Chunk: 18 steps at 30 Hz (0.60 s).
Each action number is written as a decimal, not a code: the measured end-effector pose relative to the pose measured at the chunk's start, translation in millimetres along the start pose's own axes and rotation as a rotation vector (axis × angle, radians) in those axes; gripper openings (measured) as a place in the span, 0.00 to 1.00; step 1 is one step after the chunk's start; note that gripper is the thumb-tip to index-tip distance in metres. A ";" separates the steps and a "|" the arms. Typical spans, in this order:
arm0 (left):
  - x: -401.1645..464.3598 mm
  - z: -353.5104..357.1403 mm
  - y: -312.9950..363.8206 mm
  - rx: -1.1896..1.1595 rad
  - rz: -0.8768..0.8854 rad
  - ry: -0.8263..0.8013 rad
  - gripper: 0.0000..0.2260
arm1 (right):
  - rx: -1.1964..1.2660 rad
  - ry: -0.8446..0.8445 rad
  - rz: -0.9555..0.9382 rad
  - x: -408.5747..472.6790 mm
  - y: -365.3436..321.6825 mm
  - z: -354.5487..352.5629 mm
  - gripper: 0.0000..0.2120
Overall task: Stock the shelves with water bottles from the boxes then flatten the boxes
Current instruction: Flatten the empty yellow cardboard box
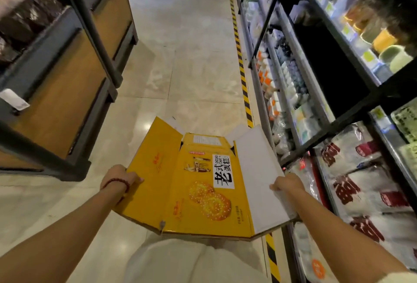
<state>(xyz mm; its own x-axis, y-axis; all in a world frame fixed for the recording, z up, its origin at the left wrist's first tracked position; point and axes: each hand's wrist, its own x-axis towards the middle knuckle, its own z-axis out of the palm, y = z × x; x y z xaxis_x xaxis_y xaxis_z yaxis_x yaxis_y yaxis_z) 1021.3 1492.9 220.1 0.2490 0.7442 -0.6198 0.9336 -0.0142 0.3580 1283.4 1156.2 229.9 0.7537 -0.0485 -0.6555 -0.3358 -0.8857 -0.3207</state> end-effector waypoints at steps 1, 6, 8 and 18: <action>16.0 -6.3 14.9 0.001 0.000 -0.009 0.15 | -0.002 0.012 0.016 8.2 -17.2 -2.7 0.26; 91.0 -45.5 93.2 0.034 0.021 -0.027 0.15 | 0.023 0.015 0.064 44.0 -91.3 -8.1 0.28; 115.2 -57.3 119.4 0.071 0.040 -0.040 0.14 | 0.046 0.008 0.096 56.3 -113.6 -5.0 0.29; 225.9 -62.5 244.0 0.090 -0.005 -0.050 0.16 | 0.100 -0.037 0.116 175.4 -232.8 -33.0 0.24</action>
<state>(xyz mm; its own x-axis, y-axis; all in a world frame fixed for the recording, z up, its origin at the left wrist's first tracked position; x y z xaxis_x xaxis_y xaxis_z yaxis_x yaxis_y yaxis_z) 1289.3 1699.2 211.1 0.2543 0.7105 -0.6562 0.9538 -0.0720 0.2917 1512.4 1338.6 212.1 0.6859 -0.1295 -0.7161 -0.4758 -0.8244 -0.3066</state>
